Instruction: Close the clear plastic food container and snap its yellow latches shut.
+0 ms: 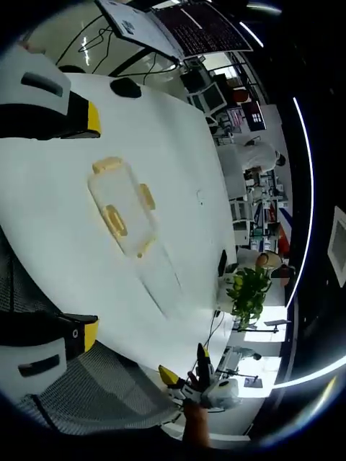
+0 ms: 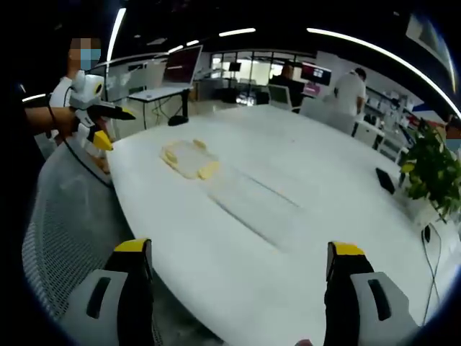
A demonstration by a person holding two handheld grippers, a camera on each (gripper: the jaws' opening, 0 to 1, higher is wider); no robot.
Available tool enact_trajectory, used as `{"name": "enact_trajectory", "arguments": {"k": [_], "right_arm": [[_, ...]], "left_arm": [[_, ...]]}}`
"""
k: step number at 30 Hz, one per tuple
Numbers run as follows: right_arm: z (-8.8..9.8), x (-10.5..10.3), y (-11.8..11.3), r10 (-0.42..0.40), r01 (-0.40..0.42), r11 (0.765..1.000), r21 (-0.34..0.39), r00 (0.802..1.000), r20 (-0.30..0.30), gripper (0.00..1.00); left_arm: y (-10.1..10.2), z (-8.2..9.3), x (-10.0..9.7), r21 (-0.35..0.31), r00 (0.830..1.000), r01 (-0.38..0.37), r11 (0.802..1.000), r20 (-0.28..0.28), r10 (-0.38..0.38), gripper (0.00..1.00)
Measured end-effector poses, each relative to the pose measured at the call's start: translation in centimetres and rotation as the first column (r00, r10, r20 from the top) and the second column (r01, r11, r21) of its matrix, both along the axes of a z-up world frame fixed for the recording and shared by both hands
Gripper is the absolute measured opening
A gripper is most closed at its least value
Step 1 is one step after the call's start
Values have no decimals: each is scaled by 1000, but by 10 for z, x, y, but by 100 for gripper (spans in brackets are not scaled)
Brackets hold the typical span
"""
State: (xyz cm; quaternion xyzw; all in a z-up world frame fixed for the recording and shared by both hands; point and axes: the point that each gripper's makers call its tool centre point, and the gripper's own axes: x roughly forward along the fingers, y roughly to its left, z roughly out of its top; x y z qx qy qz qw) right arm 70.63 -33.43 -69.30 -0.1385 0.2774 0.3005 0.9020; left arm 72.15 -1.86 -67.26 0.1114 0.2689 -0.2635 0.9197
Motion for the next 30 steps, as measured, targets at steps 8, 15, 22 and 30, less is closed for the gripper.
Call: {"name": "enact_trajectory", "arguments": {"k": [8, 15, 22, 30], "right_arm": [[-1, -1, 1, 3, -3, 1000, 2, 1000, -5, 99], [-1, -1, 1, 5, -5, 1000, 1, 1000, -9, 98], [-2, -1, 2, 11, -11, 1000, -3, 1000, -15, 98], [-2, 0, 2, 16, -16, 1000, -6, 1000, -14, 98]], "left_arm": [[-1, 1, 1, 1, 1000, 2, 1000, 1, -2, 99], [-1, 2, 1, 0, 1000, 4, 1000, 1, -4, 99], [1, 1, 2, 2, 1000, -1, 1000, 0, 1, 99], [3, 2, 5, -3, 1000, -8, 1000, 2, 8, 99]]}}
